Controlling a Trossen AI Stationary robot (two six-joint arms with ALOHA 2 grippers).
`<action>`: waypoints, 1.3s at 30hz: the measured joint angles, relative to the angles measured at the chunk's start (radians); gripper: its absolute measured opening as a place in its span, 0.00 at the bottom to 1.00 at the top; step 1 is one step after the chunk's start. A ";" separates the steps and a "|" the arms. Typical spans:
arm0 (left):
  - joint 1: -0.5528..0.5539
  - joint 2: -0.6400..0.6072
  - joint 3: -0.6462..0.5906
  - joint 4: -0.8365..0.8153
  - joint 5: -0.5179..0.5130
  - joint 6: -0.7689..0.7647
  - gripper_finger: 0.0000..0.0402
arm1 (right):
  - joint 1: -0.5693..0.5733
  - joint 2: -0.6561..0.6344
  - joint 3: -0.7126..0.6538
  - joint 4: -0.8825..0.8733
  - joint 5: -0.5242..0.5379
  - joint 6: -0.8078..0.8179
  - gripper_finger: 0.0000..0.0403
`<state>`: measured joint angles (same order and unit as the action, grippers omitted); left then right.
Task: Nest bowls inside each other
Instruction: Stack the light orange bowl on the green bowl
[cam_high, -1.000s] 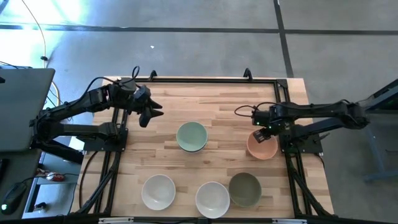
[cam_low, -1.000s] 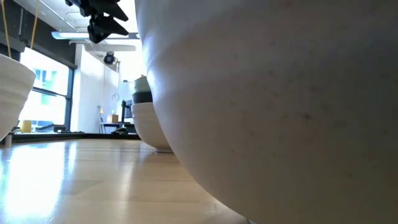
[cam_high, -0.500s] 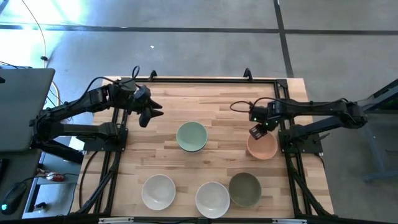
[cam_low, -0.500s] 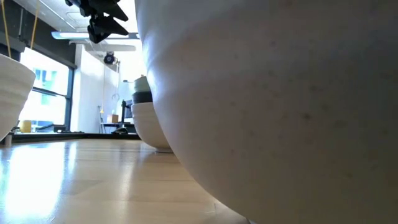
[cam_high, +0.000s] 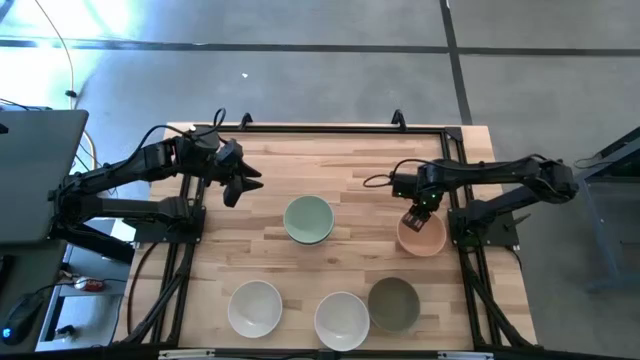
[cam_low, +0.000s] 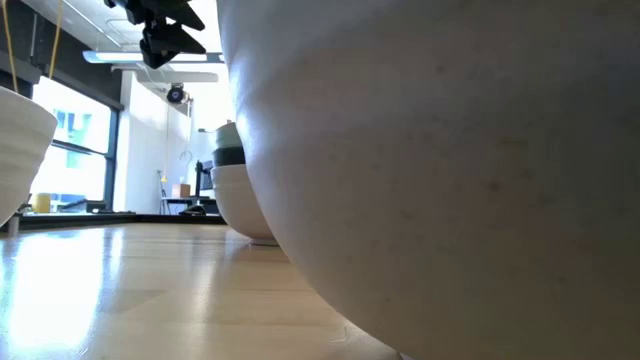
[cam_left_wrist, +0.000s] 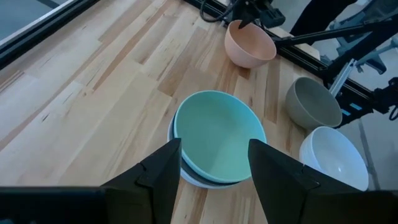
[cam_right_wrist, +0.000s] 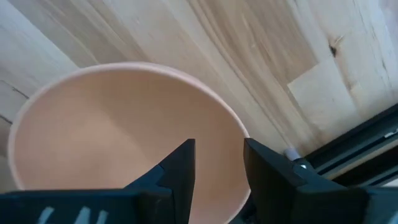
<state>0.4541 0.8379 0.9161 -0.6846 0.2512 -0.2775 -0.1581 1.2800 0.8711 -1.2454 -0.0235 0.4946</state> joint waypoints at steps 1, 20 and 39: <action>0.000 0.000 0.000 0.000 0.000 -0.002 0.44 | 0.000 0.006 0.000 0.003 0.001 -0.007 0.32; 0.000 0.000 0.000 0.000 -0.001 -0.026 0.44 | -0.098 0.007 0.000 0.024 0.014 -0.171 0.32; 0.000 0.000 0.000 0.000 -0.011 -0.034 0.44 | -0.099 0.079 0.000 0.001 -0.056 -0.317 0.32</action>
<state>0.4545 0.8379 0.9161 -0.6847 0.2398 -0.3115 -0.2573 1.3594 0.8707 -1.2442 -0.0794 0.1773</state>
